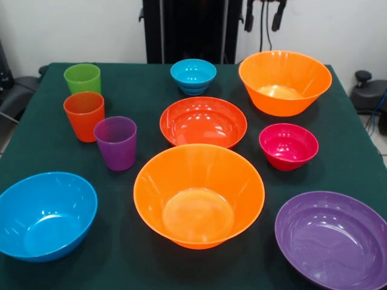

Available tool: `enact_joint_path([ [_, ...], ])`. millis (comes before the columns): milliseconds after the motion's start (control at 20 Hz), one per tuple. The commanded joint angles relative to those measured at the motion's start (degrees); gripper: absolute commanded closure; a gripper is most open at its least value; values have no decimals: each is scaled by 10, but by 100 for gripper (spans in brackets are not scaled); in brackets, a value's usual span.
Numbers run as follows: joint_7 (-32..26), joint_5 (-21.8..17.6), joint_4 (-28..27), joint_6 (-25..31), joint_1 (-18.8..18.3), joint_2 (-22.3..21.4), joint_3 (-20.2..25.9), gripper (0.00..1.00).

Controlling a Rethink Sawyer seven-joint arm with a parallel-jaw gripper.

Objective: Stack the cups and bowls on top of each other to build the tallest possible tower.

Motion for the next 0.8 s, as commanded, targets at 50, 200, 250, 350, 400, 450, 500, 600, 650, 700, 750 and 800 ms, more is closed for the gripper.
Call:
enact_joint_path([
  [50,65,22,-25,69,-12,-44,33,0],
  [200,76,35,-23,32,-18,-27,49,0],
  [250,80,40,-21,13,-20,-19,56,0],
  [350,90,34,-28,-20,-13,9,54,0],
  [400,89,31,-31,-40,-15,25,58,0],
  [450,93,26,-37,-55,-13,41,55,0],
  [500,96,22,-44,-67,-10,56,53,0],
  [600,103,14,-61,-81,4,79,39,0],
  [650,103,14,-65,-82,8,83,37,0],
  [700,105,14,-73,-80,15,87,32,0],
  [750,107,16,-81,-73,22,89,28,0],
  [800,110,17,-90,-64,32,89,21,0],
])
